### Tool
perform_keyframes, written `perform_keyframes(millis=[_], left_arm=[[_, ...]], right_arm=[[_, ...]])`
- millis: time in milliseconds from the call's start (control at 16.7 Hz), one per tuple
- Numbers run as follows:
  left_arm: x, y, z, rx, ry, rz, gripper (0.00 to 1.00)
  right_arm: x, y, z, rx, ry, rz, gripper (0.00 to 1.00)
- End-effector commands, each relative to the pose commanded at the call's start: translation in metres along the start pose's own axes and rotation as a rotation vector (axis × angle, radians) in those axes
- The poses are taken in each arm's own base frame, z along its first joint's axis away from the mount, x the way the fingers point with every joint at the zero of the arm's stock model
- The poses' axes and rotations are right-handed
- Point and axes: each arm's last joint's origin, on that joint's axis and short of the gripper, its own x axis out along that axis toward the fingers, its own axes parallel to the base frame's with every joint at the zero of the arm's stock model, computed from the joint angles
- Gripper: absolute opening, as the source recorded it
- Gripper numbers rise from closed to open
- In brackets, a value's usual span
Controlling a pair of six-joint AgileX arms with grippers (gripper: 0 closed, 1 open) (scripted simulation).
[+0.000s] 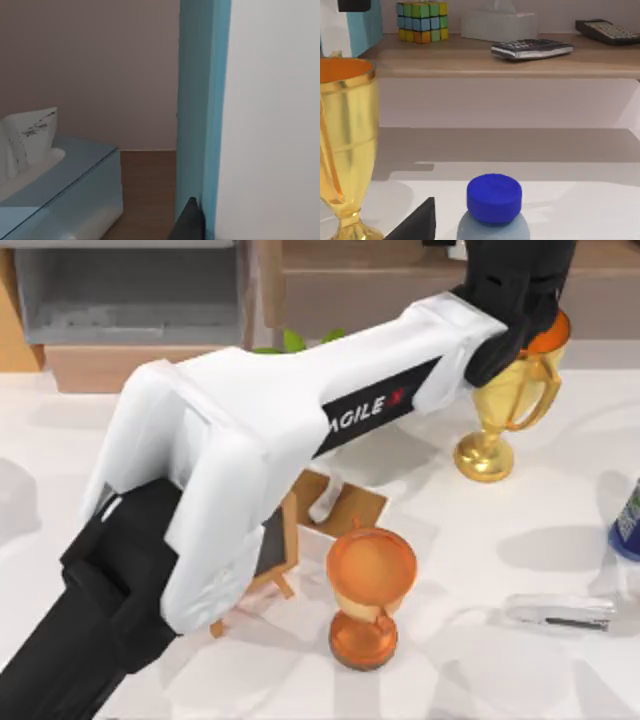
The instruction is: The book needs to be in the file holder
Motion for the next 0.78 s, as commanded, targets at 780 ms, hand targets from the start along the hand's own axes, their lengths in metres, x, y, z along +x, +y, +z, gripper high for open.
perform_keyframes(millis=[780], left_arm=[[-0.09,0.068,0.041,0.553,0.067,-0.244,0.0]], right_arm=[[0.0,0.0,0.0,0.0,0.0,0.0,1.0]])
